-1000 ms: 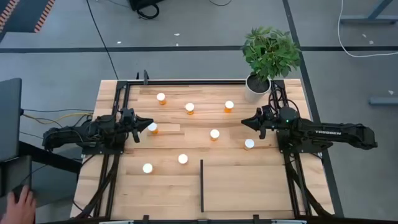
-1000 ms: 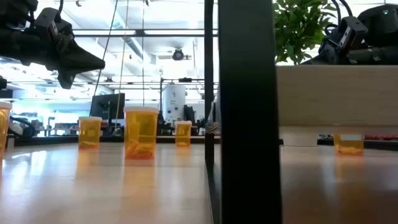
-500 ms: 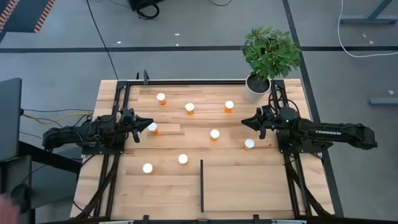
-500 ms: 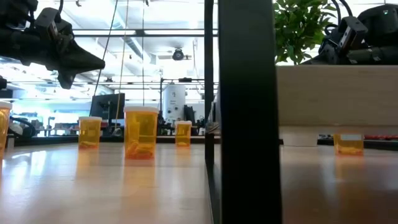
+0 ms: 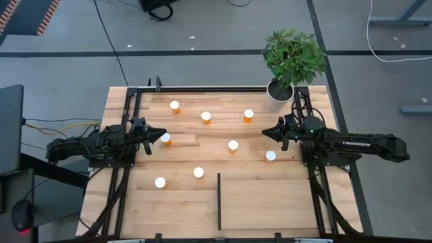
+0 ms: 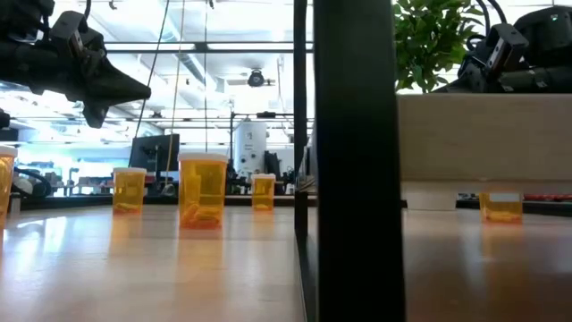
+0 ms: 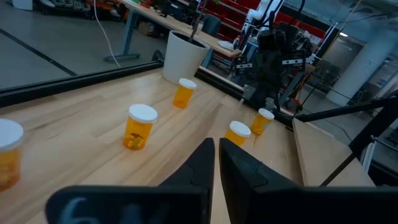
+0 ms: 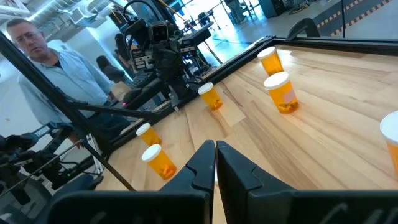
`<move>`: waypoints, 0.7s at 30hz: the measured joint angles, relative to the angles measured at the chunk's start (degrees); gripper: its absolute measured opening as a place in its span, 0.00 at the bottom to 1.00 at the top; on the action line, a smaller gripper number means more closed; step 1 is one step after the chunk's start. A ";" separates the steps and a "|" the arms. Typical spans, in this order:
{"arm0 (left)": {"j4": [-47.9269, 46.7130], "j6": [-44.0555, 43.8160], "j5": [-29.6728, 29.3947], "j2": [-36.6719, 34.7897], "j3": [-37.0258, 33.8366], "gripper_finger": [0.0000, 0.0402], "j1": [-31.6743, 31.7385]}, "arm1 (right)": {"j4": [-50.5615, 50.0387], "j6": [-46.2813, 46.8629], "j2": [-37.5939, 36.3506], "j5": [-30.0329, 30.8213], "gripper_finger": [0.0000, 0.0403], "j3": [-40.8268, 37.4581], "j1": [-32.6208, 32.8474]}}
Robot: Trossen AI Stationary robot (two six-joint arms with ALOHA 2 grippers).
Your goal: Pick and place medicine bottles onto shelf by color
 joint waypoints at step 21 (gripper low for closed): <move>0.13 -6.06 0.01 0.00 0.00 0.09 -0.01 | 0.00 0.00 0.00 0.00 0.05 0.00 0.01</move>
